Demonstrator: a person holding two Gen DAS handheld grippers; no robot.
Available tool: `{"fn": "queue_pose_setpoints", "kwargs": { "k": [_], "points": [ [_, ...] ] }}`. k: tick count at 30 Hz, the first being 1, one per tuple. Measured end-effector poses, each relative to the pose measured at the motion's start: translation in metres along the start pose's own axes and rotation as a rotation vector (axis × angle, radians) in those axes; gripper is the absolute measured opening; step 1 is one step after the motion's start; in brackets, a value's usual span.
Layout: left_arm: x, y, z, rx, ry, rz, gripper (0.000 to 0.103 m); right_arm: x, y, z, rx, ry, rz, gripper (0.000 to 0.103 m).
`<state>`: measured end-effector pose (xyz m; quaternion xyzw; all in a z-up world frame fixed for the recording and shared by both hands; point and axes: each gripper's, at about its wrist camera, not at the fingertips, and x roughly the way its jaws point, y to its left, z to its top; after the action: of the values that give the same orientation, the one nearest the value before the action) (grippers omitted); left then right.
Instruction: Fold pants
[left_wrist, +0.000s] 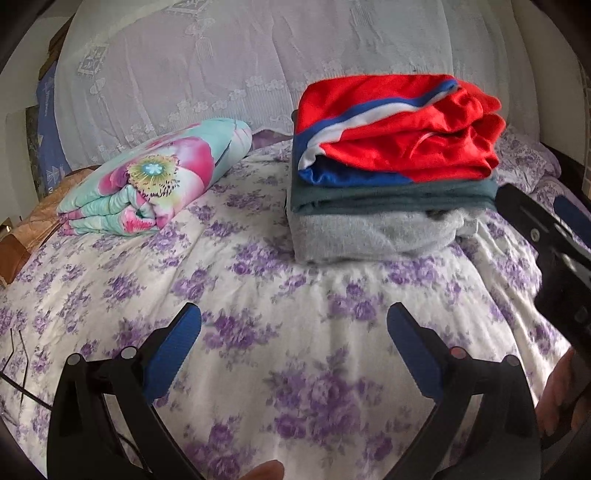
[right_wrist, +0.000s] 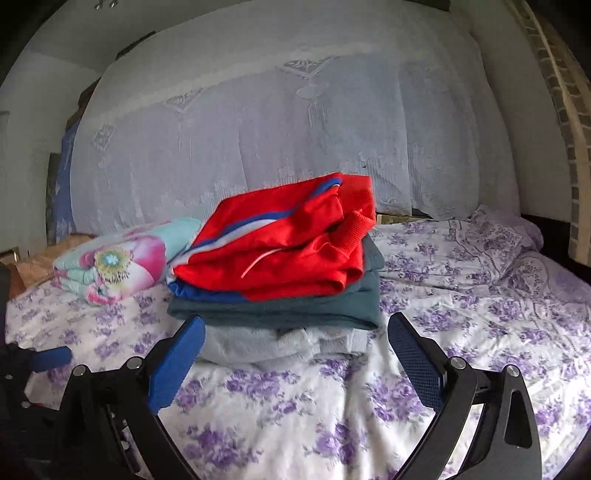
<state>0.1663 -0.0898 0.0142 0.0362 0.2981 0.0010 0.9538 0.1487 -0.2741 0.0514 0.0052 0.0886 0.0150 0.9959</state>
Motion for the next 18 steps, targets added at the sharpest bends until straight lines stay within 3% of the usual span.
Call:
{"fn": "queue_pose_setpoints", "kwargs": {
  "k": [9, 13, 18],
  "points": [
    [0.017, -0.011, 0.006, 0.023, 0.017, 0.029, 0.098, 0.004, 0.003, -0.002, -0.006, 0.020, -0.007, 0.100],
    [0.007, -0.006, 0.003, 0.010, -0.007, -0.018, 0.098, 0.002, 0.004, -0.003, -0.011, 0.019, 0.003, 0.100],
    [-0.001, 0.006, 0.007, -0.038, -0.049, 0.042, 0.098, -0.008, 0.001, -0.003, 0.020, 0.001, 0.040, 0.100]
  ]
}}
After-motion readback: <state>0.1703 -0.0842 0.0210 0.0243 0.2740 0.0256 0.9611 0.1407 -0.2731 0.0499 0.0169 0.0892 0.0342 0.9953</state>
